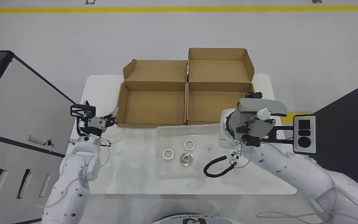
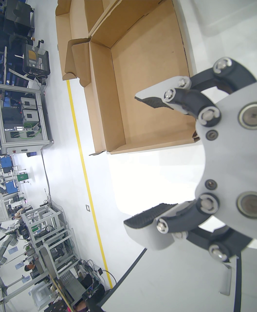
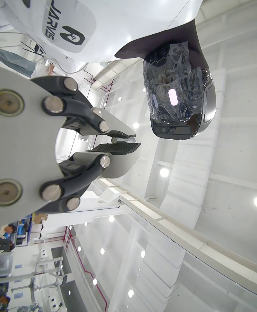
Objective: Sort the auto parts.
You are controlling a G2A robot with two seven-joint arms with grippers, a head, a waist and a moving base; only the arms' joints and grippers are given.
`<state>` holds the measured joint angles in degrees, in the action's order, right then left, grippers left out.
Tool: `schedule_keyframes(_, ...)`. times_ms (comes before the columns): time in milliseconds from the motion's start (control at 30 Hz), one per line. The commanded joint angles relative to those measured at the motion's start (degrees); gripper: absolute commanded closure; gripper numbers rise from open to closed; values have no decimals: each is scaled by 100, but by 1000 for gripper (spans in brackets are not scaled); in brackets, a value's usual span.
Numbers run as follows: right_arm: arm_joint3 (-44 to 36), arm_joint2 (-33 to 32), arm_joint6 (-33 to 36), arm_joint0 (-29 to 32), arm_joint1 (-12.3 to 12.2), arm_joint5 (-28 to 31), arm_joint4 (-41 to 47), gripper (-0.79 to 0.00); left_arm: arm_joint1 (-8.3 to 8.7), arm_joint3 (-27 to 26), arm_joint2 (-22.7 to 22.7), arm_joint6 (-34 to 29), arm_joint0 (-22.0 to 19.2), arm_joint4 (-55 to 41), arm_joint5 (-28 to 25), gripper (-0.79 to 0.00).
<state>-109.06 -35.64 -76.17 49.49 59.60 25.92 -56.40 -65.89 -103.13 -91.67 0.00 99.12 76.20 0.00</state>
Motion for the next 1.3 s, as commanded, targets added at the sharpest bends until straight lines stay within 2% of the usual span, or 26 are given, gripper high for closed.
schedule_keyframes(0, -35, -136, 404, 119, -14, -71, -53, 0, 0, 0, 0, 0, 0, 0, 0, -785)
schedule_keyframes(233, 5, -957, 1664, 889, -253, 193, -196, 0, 0, 0, 0, 0, 0, 0, 0, -785)
schedule_keyframes(467, -327, -2347, 3440, 1823, -642, 718, -536, 0, 0, 0, 0, 0, 0, 0, 0, -785)
schedule_keyframes(700, -531, -3807, 4758, 2523, -929, 1486, -847, 0, 0, 0, 0, 0, 0, 0, 0, -785)
schedule_keyframes(833, -560, -4542, 5457, 2700, -1049, 2044, -1044, 0, 0, 0, 0, 0, 0, 0, 0, -785)
schedule_keyframes(1067, -440, -5429, 6342, 2693, -1195, 3019, -1443, 0, 0, 0, 0, 0, 0, 0, 0, -785)
schedule_keyframes(1100, -398, -5516, 6421, 2661, -1214, 3187, -1513, 0, 0, 0, 0, 0, 0, 0, 0, -785)
schedule_keyframes(1267, -261, -5454, 6747, 2504, -1413, 3208, -2054, 0, 0, 0, 0, 0, 0, 0, 0, -785)
